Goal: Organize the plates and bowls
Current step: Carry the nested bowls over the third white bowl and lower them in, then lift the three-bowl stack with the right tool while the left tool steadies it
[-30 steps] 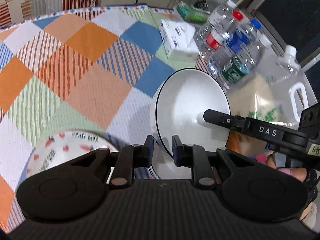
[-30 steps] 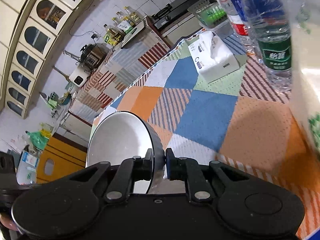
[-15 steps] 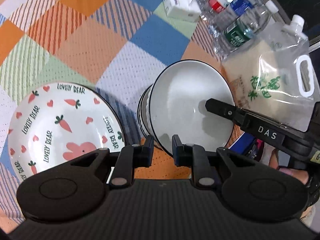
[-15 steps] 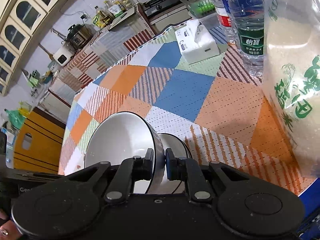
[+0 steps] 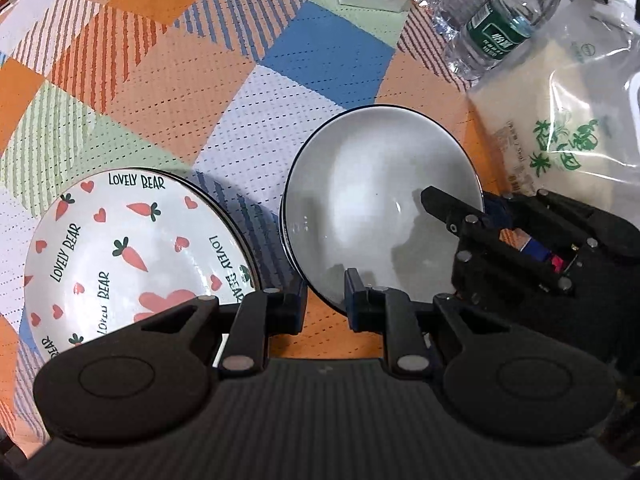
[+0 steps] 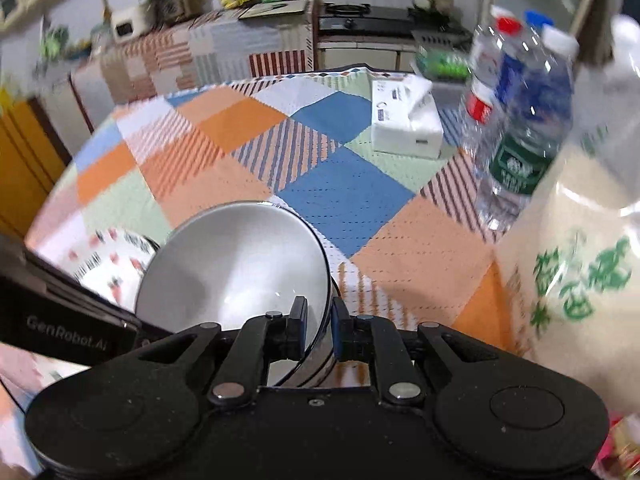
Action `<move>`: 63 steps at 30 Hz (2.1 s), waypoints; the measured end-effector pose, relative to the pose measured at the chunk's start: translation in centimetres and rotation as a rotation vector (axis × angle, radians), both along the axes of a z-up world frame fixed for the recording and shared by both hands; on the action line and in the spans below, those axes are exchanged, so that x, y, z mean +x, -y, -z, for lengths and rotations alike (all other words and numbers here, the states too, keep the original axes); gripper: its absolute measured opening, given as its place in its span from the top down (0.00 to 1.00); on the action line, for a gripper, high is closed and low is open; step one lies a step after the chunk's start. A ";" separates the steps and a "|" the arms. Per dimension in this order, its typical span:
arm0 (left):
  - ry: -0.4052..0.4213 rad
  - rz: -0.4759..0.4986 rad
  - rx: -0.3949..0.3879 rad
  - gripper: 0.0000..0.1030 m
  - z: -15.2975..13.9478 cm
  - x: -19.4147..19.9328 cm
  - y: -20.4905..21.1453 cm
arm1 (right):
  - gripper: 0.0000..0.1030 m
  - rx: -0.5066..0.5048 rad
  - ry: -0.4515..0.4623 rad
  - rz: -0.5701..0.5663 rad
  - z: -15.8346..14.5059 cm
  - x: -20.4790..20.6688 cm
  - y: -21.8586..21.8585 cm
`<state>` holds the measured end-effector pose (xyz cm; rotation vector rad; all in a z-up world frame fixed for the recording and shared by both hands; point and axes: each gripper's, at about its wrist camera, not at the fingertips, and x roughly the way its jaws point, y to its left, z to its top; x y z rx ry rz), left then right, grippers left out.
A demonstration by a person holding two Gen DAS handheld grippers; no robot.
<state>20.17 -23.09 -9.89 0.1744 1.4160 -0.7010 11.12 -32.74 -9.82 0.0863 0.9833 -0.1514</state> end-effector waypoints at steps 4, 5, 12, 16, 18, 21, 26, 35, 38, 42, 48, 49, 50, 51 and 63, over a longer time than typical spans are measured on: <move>-0.021 -0.011 -0.008 0.80 0.4 0.3 -0.2 | 0.84 -0.085 0.014 -0.062 0.1 0.0 -0.8; -0.025 -0.012 -0.013 0.79 0.5 0.4 -0.2 | 0.84 -0.101 0.017 -0.077 0.2 0.1 -1.0; -0.011 -0.019 -0.025 0.78 0.6 0.1 -0.2 | 0.82 -0.219 0.025 -0.161 0.9 -0.1 -1.8; -0.016 -0.027 -0.046 0.78 0.6 0.2 -0.7 | 0.80 -0.182 0.045 -0.174 1.1 -0.4 -1.3; -0.008 -0.031 -0.072 0.77 0.5 0.2 -1.3 | 0.78 -0.167 0.057 -0.189 1.1 -0.7 -1.0; 0.072 -0.011 -0.106 0.77 -0.2 -0.3 -2.3 | 0.70 -0.081 0.102 -0.187 0.6 -1.6 0.1; 0.147 -0.041 -0.196 0.69 -1.1 -0.4 -4.1 | 0.36 0.054 0.215 -0.197 -1.3 -5.2 1.9; 0.227 -0.037 -0.245 0.55 0.1 -0.7 -3.9 | 0.25 0.033 0.119 -0.228 1.7 -7.2 0.9; 0.244 -0.022 -0.246 0.53 1.0 0.1 -3.0 | 0.11 0.018 0.083 -0.203 3.4 -6.6 -0.3; 0.178 0.000 -0.219 0.53 2.6 1.6 -2.0 | 0.10 -0.011 0.092 -0.235 5.2 -5.5 -2.0; 0.152 0.020 -0.196 0.61 4.2 2.3 -1.5 | 0.09 -0.016 0.104 -0.244 7.8 -4.4 -3.0; 0.152 0.029 -0.195 0.63 4.4 2.3 -1.4 | 0.09 -0.010 0.104 -0.239 8.3 -4.3 -3.0; 0.148 0.034 -0.196 0.65 4.6 2.2 -1.3 | 0.09 -0.010 0.105 -0.239 8.5 -4.2 -3.0; 0.142 0.032 -0.201 0.67 4.8 2.2 -1.3 | 0.09 -0.009 0.112 -0.236 8.8 -4.1 -3.0; 0.144 0.038 -0.195 0.70 4.8 2.0 -0.6 | 0.08 0.008 0.222 -0.232 10.2 -3.6 -2.9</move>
